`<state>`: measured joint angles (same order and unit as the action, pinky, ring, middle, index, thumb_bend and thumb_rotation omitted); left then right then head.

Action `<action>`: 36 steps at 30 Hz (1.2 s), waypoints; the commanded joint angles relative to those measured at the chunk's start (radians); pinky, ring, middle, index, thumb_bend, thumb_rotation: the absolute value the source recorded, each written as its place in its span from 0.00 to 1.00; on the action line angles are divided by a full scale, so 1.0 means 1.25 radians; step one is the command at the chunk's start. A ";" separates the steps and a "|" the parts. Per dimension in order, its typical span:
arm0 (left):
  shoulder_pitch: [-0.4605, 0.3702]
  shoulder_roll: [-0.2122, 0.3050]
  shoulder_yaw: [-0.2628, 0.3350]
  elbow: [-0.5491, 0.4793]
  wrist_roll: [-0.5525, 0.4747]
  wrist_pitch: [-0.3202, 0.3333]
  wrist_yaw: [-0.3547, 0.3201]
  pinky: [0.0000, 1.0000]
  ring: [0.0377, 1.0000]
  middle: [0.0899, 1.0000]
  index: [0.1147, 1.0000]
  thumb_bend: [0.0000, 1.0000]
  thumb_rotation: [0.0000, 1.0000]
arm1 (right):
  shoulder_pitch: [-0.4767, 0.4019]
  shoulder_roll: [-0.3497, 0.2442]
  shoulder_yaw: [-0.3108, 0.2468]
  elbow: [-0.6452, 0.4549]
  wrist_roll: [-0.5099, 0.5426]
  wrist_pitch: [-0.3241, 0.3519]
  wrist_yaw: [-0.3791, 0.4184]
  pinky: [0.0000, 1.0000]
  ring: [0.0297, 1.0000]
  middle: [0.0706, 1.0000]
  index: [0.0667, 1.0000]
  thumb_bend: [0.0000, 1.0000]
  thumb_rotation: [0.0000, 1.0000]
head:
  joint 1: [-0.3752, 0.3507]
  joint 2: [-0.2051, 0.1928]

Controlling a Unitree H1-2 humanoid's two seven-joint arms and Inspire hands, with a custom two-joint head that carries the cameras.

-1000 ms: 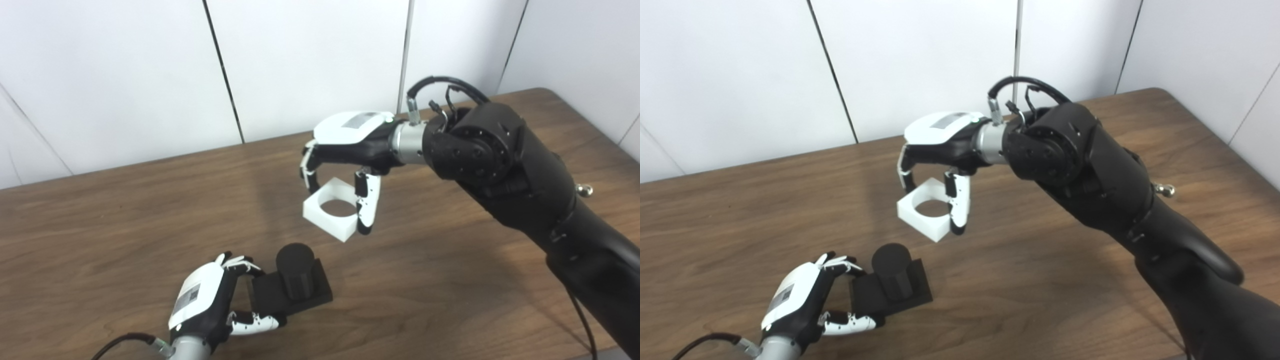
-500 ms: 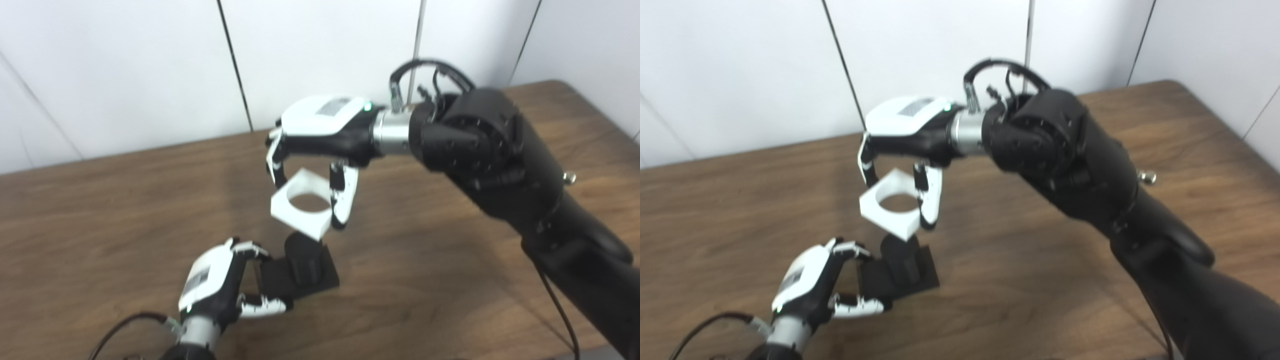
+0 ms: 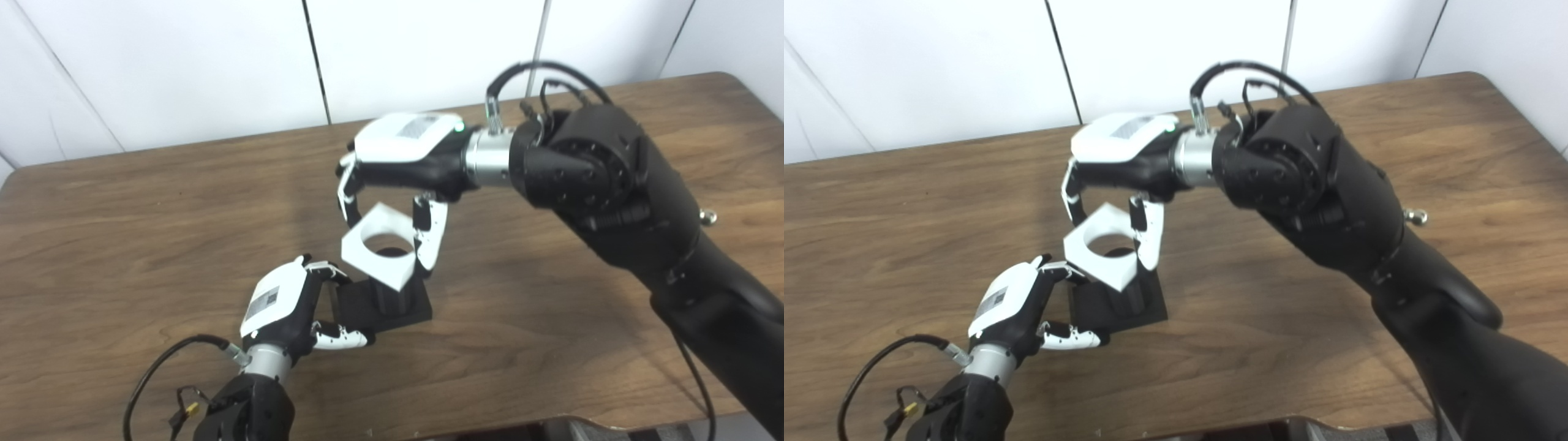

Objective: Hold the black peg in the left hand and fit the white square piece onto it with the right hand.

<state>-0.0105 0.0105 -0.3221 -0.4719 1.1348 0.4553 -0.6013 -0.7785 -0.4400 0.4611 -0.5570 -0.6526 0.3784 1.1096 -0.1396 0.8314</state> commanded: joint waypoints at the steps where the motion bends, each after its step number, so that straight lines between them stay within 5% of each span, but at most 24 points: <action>1: 0.002 -0.003 -0.007 -0.002 0.010 0.009 -0.041 1.00 0.98 0.83 0.42 0.51 0.07 | -0.031 0.002 -0.013 -0.005 0.000 -0.018 -0.027 1.00 0.92 0.77 0.44 0.53 0.14 | -0.001 0.001; 25: 0.004 -0.020 -0.001 -0.007 0.020 0.007 -0.050 1.00 0.99 0.84 0.42 0.51 0.07 | 0.011 -0.001 -0.004 0.043 -0.005 -0.090 -0.058 1.00 0.92 0.77 0.44 0.53 0.13 | -0.001 0.007; 36: 0.001 -0.028 0.001 -0.008 0.033 0.009 -0.065 1.00 0.99 0.84 0.42 0.51 0.07 | 0.041 0.003 0.019 0.041 -0.045 -0.165 -0.079 1.00 0.91 0.77 0.45 0.52 0.13 | -0.009 0.007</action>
<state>-0.0130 -0.0144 -0.3153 -0.4810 1.1725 0.4568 -0.6417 -0.7026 -0.4404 0.4878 -0.4858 -0.6956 0.1931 1.0338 -0.1503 0.8391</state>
